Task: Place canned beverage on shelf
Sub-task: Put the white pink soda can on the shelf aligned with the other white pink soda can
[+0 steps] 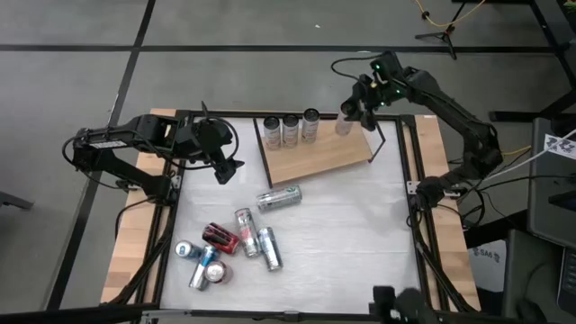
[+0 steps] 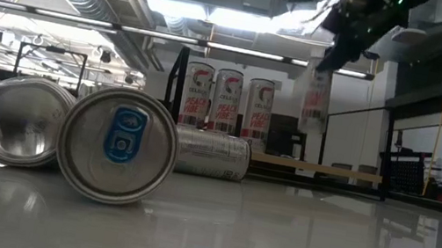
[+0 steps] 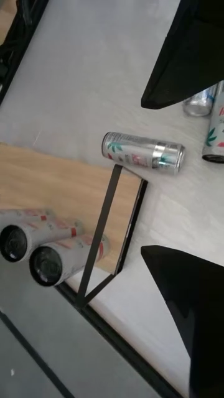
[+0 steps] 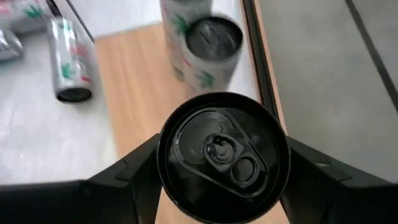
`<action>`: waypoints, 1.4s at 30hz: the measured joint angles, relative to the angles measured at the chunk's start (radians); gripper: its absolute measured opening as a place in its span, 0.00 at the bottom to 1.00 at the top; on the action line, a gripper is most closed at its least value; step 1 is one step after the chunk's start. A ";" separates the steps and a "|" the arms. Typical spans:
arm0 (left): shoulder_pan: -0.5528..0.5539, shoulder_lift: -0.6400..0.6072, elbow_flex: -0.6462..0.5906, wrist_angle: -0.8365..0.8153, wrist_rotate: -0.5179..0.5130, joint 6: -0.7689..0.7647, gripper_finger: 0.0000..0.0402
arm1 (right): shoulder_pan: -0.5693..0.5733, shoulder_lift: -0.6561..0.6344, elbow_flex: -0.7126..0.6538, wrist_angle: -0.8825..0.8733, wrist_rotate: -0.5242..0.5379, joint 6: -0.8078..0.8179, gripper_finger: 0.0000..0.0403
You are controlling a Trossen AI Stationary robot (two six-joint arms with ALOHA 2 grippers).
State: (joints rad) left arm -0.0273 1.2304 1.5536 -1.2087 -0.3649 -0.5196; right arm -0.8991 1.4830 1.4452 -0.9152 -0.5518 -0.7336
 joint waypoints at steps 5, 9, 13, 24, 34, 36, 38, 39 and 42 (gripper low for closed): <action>0.000 0.000 0.000 0.000 -0.019 0.000 0.92 | -0.056 0.080 0.000 0.047 -0.018 -0.037 0.63; 0.000 0.000 0.000 0.000 -0.020 0.000 0.92 | -0.074 0.132 0.000 0.078 -0.027 -0.069 0.63; 0.000 0.000 0.000 0.000 -0.020 -0.001 0.92 | -0.078 0.161 0.000 0.092 -0.053 -0.087 0.63; 0.000 0.000 0.000 0.048 -0.020 -0.002 0.92 | -0.076 0.203 0.000 0.103 -0.051 -0.086 0.63; 0.000 0.000 0.000 0.047 -0.020 -0.002 0.92 | -0.076 0.203 0.001 0.101 -0.010 -0.082 0.63; 0.000 0.000 0.000 0.048 -0.020 -0.002 0.92 | -0.076 0.203 0.001 0.102 -0.008 -0.082 0.63; 0.000 0.000 0.000 0.048 -0.020 -0.002 0.92 | -0.076 0.203 0.001 0.102 -0.007 -0.082 0.63; 0.000 0.000 0.000 0.048 -0.020 -0.002 0.92 | -0.076 0.203 0.001 0.101 -0.007 -0.083 0.63; 0.000 0.000 0.000 0.048 -0.020 -0.002 0.92 | -0.076 0.203 0.001 0.101 -0.005 -0.083 0.63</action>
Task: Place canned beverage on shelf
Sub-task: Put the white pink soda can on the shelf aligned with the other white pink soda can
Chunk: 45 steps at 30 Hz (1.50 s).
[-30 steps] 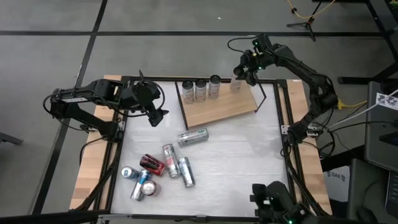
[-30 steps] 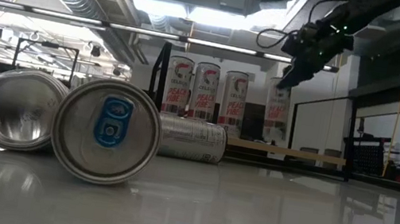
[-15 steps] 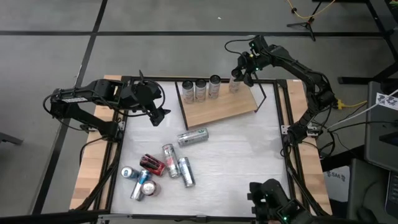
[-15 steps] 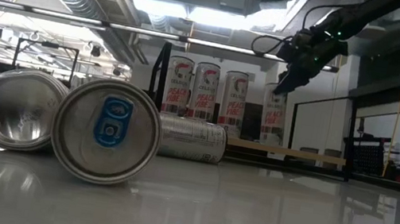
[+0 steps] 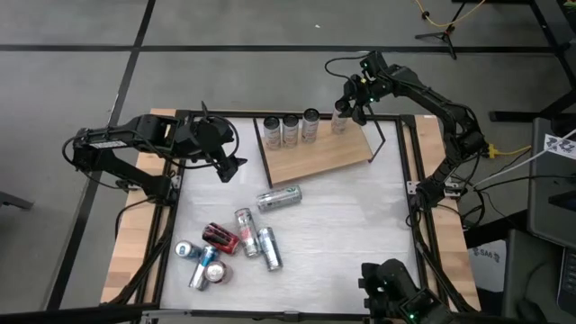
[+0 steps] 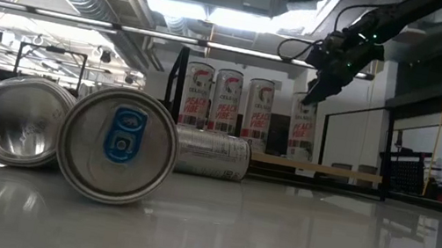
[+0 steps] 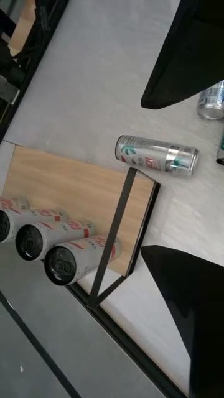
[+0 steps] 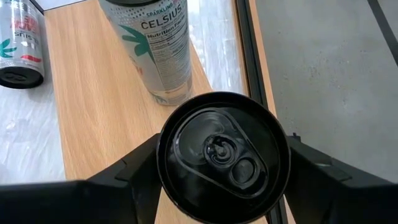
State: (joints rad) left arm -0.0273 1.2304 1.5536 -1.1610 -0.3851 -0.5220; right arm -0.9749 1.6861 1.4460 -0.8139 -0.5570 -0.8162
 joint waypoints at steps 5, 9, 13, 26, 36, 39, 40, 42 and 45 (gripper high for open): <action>0.000 0.000 0.000 0.000 0.000 0.000 0.92 | 0.000 0.000 0.000 -0.003 0.006 0.000 0.68; 0.000 0.000 0.000 0.000 0.000 0.000 0.92 | -0.001 0.004 -0.003 -0.009 0.030 -0.004 0.79; 0.000 0.000 0.000 0.001 0.000 0.000 0.92 | -0.001 0.003 -0.003 -0.006 0.071 -0.004 0.88; 0.000 0.000 0.000 0.002 0.001 0.000 0.92 | 0.000 0.001 -0.002 -0.040 0.096 0.011 0.89; 0.000 0.000 0.000 0.002 0.001 0.000 0.92 | 0.000 0.000 0.132 -0.140 0.118 0.033 0.89; 0.000 0.000 0.000 0.002 0.001 0.000 0.92 | 0.000 0.000 0.185 -0.155 0.148 0.034 0.89; 0.000 0.000 0.000 0.002 0.001 0.000 0.92 | 0.000 0.000 0.203 -0.156 0.154 0.034 0.89; 0.000 0.000 0.000 0.002 0.001 0.000 0.92 | 0.000 -0.001 0.233 -0.157 0.158 0.044 0.89; 0.000 0.000 0.000 0.002 0.000 0.000 0.92 | 0.000 -0.001 0.271 -0.157 0.152 0.122 0.89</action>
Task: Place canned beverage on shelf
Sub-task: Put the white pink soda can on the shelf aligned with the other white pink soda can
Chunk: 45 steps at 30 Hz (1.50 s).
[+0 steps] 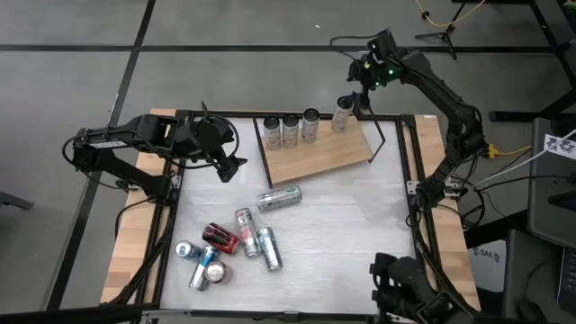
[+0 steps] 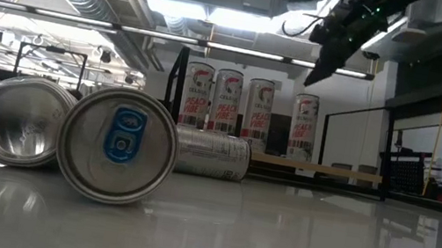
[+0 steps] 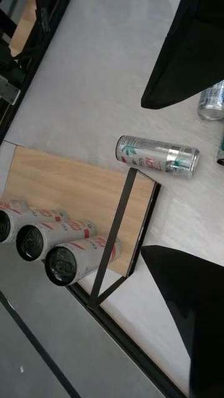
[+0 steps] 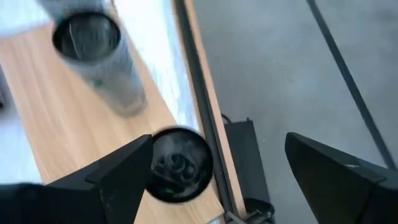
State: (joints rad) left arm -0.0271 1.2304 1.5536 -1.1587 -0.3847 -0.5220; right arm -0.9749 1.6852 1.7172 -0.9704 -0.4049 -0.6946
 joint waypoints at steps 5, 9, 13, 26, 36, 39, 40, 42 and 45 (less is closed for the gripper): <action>0.000 0.000 0.000 0.000 0.000 0.000 0.92 | 0.000 0.000 0.021 0.000 -0.015 0.141 0.89; 0.000 0.000 0.000 0.000 0.000 0.001 0.92 | 0.004 0.000 0.021 0.001 -0.070 0.229 0.89; 0.000 0.000 0.000 0.000 0.000 0.001 0.92 | 0.046 0.000 0.021 0.002 -0.047 0.303 0.89; 0.000 0.000 0.000 0.000 0.000 0.002 0.92 | 0.242 0.011 0.021 0.050 0.446 0.367 0.89; 0.000 0.000 0.000 0.000 0.000 0.002 0.92 | 0.241 0.077 0.021 0.075 0.468 0.481 0.89; 0.000 0.000 0.000 0.000 0.000 0.002 0.92 | 0.241 0.090 0.021 0.073 0.474 0.481 0.89; 0.000 0.000 0.000 0.000 0.000 0.002 0.92 | 0.242 0.093 0.021 0.071 0.487 0.481 0.89; 0.000 0.000 0.000 0.000 0.000 0.002 0.92 | 0.242 0.095 0.021 0.063 0.515 0.481 0.89; 0.000 0.000 0.000 0.000 0.000 0.002 0.92 | 0.241 0.094 0.021 0.050 0.574 0.481 0.89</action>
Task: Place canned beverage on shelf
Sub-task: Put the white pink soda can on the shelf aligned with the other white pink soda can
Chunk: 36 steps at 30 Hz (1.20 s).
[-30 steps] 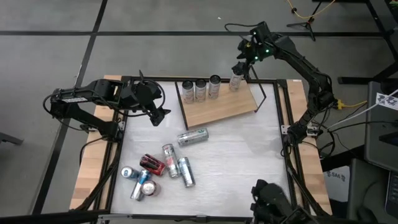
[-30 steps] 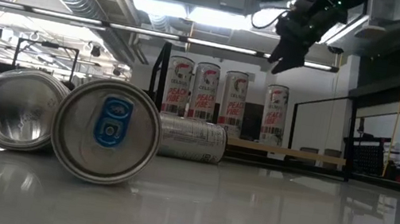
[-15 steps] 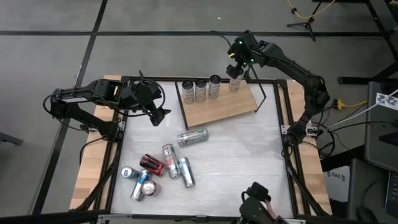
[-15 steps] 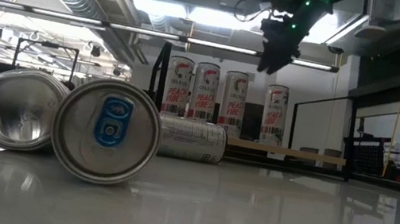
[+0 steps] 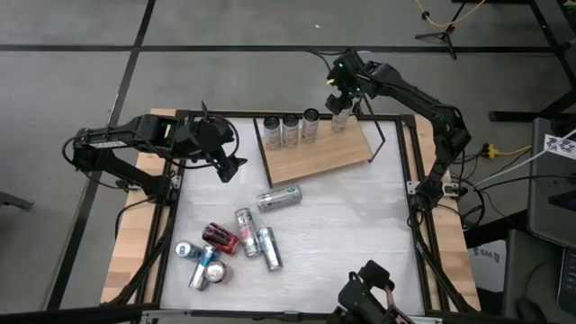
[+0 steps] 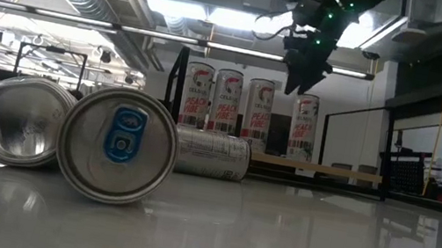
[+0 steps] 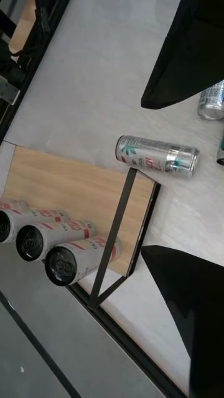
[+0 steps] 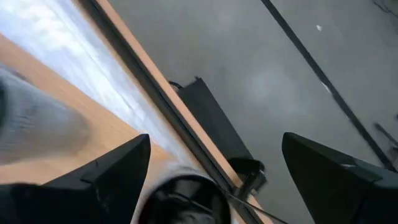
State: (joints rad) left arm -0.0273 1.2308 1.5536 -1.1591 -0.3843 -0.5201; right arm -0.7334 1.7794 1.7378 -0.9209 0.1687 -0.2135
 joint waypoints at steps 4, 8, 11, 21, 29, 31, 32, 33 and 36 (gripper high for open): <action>0.000 0.000 0.000 0.000 0.000 0.000 0.92 | 0.000 0.000 0.000 -0.031 0.003 0.000 0.89; 0.000 0.000 0.000 0.000 0.000 0.000 0.92 | 0.000 0.000 0.000 -0.062 -0.001 0.000 0.89; 0.000 0.000 0.000 0.000 0.000 0.000 0.92 | 0.000 0.000 0.000 -0.091 -0.002 0.000 0.89; 0.000 0.000 0.000 0.000 0.000 0.000 0.92 | 0.000 0.000 0.000 -0.130 0.014 -0.003 0.89; 0.000 0.000 0.000 0.000 0.000 0.000 0.92 | 0.000 0.000 0.000 -0.152 0.078 -0.003 0.89; 0.000 0.000 0.000 0.000 0.000 0.000 0.92 | 0.000 0.000 0.000 -0.167 0.078 -0.003 0.89; 0.000 0.000 0.000 0.000 0.000 0.000 0.92 | 0.000 0.000 0.000 -0.172 0.079 -0.003 0.89; 0.000 0.000 0.000 0.000 0.000 0.000 0.92 | 0.000 0.000 0.000 -0.175 0.078 -0.003 0.89; 0.000 0.000 0.000 0.000 0.000 0.000 0.92 | 0.000 0.000 0.000 -0.189 0.081 -0.003 0.89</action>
State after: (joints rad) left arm -0.0273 1.2308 1.5536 -1.1591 -0.3843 -0.5204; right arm -0.7334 1.7794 1.7378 -1.1099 0.2500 -0.2169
